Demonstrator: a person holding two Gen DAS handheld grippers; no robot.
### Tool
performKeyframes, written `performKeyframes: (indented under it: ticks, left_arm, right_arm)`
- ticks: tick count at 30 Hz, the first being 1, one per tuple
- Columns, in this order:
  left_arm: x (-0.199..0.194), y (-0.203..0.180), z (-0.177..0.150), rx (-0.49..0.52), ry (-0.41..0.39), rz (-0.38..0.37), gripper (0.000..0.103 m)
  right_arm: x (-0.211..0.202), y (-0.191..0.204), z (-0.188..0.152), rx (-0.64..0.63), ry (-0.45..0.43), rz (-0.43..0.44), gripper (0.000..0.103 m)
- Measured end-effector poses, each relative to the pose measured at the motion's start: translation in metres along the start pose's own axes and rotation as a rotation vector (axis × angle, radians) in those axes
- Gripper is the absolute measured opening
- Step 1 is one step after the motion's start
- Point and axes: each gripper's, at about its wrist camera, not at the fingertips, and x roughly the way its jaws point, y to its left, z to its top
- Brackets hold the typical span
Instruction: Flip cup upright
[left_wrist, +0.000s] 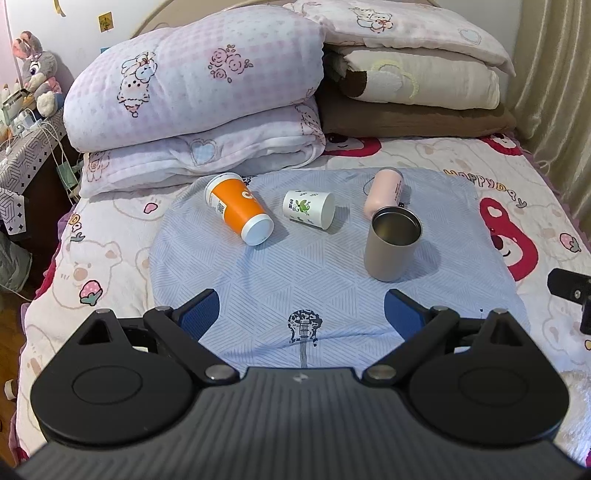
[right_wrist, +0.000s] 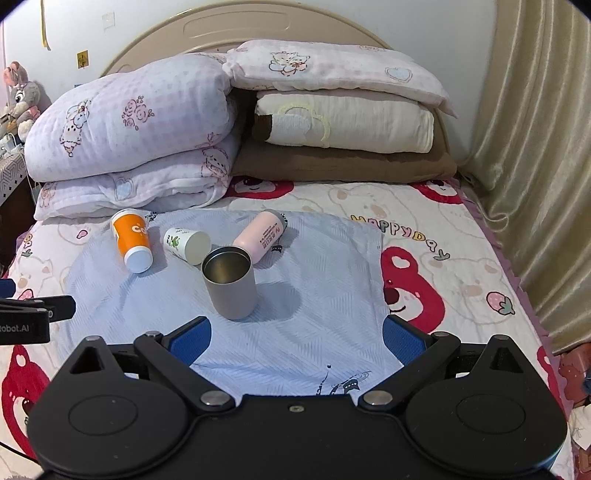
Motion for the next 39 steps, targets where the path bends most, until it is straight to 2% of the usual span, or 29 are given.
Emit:
performKeyframes:
  ticks: [39]
  left_arm:
    - [0.0073, 0.0050, 0.0003, -0.027, 0.048, 0.003, 0.097]
  right_arm:
    - [-0.0031, -0.0063, 0.0030, 0.002, -0.005, -0.018, 0.101]
